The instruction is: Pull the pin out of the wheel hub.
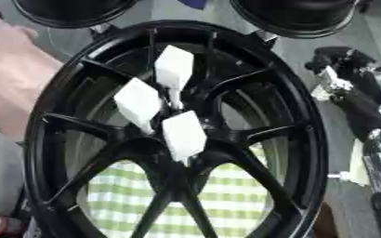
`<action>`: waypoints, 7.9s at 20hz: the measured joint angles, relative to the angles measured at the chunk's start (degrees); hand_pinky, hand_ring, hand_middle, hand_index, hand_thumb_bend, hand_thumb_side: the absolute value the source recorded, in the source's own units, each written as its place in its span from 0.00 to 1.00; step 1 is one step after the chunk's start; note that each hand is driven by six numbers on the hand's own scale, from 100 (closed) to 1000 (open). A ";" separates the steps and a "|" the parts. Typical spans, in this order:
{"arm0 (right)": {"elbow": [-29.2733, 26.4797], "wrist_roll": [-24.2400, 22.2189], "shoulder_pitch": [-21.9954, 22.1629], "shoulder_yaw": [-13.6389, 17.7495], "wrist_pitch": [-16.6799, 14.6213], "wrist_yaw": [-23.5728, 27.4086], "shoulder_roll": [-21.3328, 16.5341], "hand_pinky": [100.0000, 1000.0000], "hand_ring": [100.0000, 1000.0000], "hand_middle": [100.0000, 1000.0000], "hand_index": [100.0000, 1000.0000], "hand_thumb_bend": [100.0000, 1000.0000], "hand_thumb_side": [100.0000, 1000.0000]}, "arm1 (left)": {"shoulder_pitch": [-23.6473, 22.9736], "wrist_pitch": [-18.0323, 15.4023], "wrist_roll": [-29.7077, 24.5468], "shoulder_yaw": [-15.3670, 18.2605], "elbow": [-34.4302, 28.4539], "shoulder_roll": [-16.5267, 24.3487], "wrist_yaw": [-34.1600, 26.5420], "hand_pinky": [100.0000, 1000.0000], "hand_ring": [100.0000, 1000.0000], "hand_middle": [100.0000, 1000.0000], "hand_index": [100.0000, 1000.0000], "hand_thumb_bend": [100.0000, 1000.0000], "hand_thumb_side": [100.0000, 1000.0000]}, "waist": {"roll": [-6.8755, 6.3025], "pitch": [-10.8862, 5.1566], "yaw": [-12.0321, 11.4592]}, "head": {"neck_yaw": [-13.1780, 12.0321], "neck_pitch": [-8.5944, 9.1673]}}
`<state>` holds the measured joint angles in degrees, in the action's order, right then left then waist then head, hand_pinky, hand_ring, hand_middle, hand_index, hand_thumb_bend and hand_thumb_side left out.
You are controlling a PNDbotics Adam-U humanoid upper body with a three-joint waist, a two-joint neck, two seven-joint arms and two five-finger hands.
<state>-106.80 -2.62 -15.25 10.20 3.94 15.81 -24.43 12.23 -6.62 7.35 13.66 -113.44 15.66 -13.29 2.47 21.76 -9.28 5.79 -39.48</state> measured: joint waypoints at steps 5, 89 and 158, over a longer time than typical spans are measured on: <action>0.00 0.09 0.27 0.02 0.39 0.01 0.22 0.90 0.72 0.53 0.67 0.13 0.24 | 0.03 -0.70 0.05 0.00 0.00 0.72 0.26 0.88 0.57 0.58 0.76 0.00 0.75 | -0.99 -1.63 0.30 | -0.48 -3.71; 1.11 -1.96 3.73 -2.14 0.64 -0.94 -2.55 0.90 0.71 0.53 0.66 0.13 0.27 | 50.07 19.96 -55.42 -43.16 2.39 36.53 7.67 0.85 0.74 0.78 0.90 0.00 0.79 | -4.12 -3.41 6.86 | -4.33 -3.21; 1.77 -3.16 3.18 -2.44 1.80 -0.35 0.47 0.90 0.71 0.53 0.65 0.12 0.29 | 51.24 16.04 -59.34 -44.48 5.77 33.52 19.95 0.88 0.84 0.85 0.91 0.08 0.27 | -3.55 -1.26 8.55 | -6.21 -1.66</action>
<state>-105.03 -5.77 -12.07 7.76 5.74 15.46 -23.97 63.47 9.42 -51.98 -30.82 -107.67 49.18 6.66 -1.08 20.50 -0.73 -0.42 -41.14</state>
